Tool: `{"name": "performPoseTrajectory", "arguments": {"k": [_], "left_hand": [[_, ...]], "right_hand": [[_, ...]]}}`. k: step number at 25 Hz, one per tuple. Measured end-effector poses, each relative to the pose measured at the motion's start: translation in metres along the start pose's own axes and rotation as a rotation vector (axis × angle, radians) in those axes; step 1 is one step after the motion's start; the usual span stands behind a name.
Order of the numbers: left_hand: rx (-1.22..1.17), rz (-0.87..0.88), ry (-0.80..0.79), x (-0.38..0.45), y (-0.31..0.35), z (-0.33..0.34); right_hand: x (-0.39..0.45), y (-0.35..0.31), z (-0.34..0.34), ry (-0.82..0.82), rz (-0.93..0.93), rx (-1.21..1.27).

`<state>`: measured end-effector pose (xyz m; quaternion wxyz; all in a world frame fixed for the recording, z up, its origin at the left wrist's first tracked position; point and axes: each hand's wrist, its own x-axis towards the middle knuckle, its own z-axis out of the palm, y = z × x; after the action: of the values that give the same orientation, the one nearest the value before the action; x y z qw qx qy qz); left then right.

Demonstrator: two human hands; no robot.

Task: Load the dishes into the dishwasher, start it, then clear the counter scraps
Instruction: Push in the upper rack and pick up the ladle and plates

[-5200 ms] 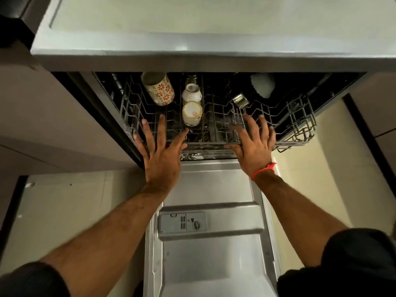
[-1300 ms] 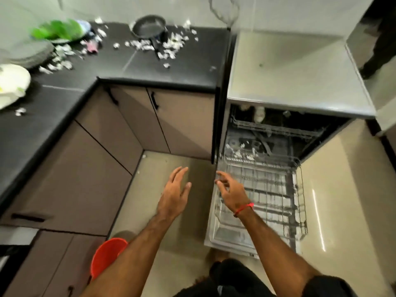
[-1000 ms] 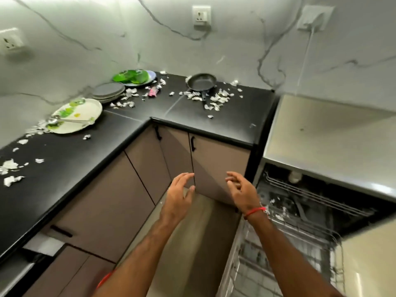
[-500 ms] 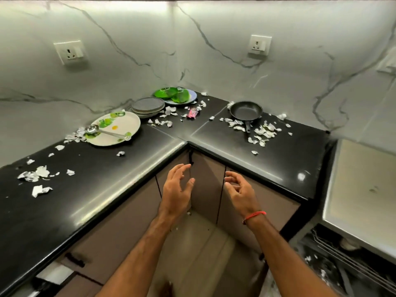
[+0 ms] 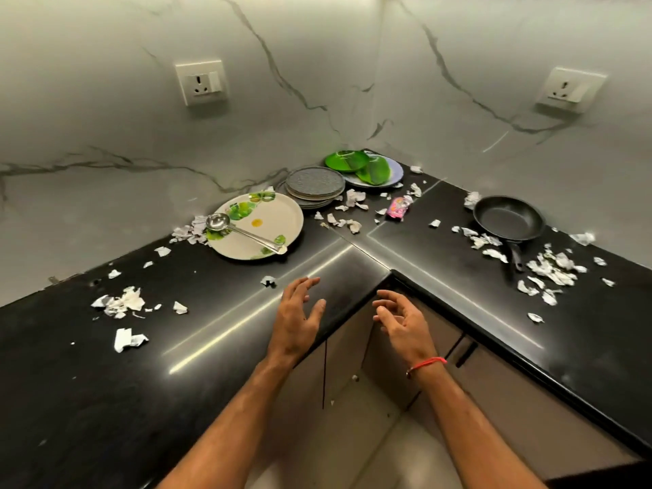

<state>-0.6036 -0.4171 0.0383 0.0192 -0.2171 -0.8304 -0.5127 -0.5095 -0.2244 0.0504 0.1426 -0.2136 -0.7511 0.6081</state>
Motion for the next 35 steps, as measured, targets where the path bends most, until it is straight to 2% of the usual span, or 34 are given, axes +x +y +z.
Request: {"name": "performPoseTrajectory", "arguments": {"k": [6,11,16,22,24,27,32,35], "left_hand": [[-0.009,-0.134,0.105,0.019,-0.042,-0.037],[0.034,-0.231,0.148,0.034,-0.065,-0.053],[0.039,-0.389,0.244,0.069,-0.075,-0.048],[0.063,-0.464,0.282,0.091,-0.080,-0.046],[0.054,-0.486,0.292,0.097,-0.087,-0.050],[0.030,-0.495,0.280,0.101,-0.095,-0.055],[0.003,-0.495,0.161,0.113,-0.107,-0.074],[0.014,-0.475,0.135,0.113,-0.116,-0.084]], "right_hand": [[0.058,-0.020,0.058,-0.151,-0.034,-0.045],[0.142,-0.018,0.131,-0.266,0.031,-0.109],[0.219,-0.019,0.196,-0.434,-0.018,-0.346],[0.267,-0.006,0.220,-0.625,-0.117,-0.608],[0.276,-0.005,0.231,-0.618,-0.154,-0.686],[0.283,-0.007,0.242,-0.574,-0.106,-0.699],[0.270,-0.008,0.252,-0.509,-0.032,-0.677],[0.252,-0.010,0.267,-0.505,-0.028,-0.786]]}}
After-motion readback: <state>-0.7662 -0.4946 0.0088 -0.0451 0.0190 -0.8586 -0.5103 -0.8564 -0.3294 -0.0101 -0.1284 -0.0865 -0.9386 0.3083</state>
